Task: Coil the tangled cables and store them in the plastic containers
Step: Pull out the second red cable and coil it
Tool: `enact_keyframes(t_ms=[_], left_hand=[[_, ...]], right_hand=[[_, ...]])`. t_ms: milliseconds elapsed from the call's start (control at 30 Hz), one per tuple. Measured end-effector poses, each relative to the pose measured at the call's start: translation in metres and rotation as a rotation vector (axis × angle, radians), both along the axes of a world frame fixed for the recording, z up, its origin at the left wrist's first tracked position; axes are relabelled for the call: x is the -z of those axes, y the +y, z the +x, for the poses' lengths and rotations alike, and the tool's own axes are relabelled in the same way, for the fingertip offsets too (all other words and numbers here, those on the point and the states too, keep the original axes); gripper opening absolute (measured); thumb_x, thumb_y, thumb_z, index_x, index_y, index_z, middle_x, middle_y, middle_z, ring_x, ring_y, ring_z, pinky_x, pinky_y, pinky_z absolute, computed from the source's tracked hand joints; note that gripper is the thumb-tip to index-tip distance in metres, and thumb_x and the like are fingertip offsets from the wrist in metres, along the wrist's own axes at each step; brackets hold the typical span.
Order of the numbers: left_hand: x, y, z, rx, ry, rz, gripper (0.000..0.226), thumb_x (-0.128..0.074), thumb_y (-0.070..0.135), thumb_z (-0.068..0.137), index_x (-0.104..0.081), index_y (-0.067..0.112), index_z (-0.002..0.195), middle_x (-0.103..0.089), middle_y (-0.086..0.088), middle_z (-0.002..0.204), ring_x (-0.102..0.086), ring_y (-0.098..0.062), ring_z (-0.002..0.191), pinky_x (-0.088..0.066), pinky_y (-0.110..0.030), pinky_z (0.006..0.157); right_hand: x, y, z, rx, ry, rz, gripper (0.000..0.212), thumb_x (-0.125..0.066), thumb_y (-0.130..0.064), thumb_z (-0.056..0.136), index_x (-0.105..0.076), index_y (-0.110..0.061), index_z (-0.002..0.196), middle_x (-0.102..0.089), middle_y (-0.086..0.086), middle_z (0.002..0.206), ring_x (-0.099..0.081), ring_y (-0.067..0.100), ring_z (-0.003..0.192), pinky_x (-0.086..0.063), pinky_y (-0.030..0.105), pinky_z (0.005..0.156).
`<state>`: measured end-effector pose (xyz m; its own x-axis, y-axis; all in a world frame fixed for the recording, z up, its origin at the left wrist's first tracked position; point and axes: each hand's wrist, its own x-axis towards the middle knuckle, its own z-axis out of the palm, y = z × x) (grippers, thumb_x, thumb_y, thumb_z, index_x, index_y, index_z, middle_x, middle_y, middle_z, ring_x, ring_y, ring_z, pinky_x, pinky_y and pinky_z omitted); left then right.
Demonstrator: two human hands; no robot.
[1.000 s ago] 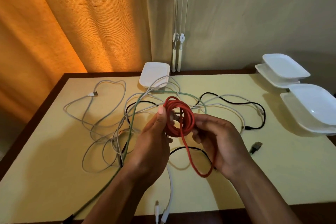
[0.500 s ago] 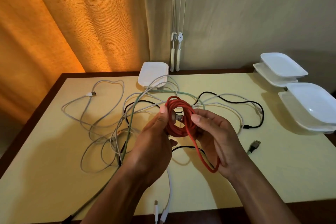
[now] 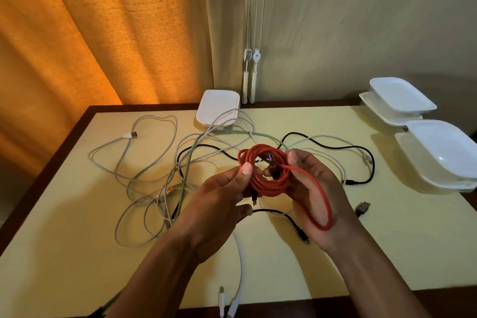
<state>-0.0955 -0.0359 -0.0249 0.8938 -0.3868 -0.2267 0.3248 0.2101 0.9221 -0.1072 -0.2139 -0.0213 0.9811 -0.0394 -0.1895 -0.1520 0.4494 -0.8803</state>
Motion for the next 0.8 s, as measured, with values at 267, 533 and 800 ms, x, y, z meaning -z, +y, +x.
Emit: enact_keyframes(t_ms=[267, 533, 800], left_hand=[[-0.004, 0.004, 0.000, -0.033, -0.098, -0.084, 0.038, -0.054, 0.039, 0.100, -0.076, 0.008, 0.101, -0.070, -0.016, 0.106, -0.058, -0.020, 0.093, -0.044, -0.033, 0.071], [0.002, 0.003, 0.002, -0.069, -0.138, 0.020, 0.036, -0.055, 0.036, 0.097, -0.077, 0.009, 0.103, -0.075, -0.011, 0.101, -0.063, -0.014, 0.085, -0.049, -0.032, 0.070], [0.003, 0.000, 0.000, -0.029, -0.140, 0.053, 0.037, -0.052, 0.032, 0.100, -0.075, 0.007, 0.113, -0.075, -0.015, 0.108, -0.068, -0.018, 0.093, -0.052, -0.032, 0.075]], right_hand=[[-0.009, -0.001, -0.002, -0.063, -0.016, 0.252, 0.039, -0.063, -0.011, 0.083, -0.056, -0.012, 0.121, -0.071, 0.018, 0.103, -0.070, 0.025, 0.087, -0.058, 0.031, 0.075], [-0.001, -0.001, -0.009, -0.057, -0.254, -0.382, 0.045, -0.079, -0.038, 0.083, -0.055, -0.027, 0.119, -0.063, 0.006, 0.123, -0.072, 0.028, 0.100, -0.059, 0.043, 0.088], [0.004, 0.008, -0.009, 0.161, -0.387, -0.724, 0.015, -0.077, -0.020, 0.090, -0.068, -0.029, 0.098, -0.069, -0.002, 0.105, -0.071, 0.020, 0.098, -0.062, 0.033, 0.074]])
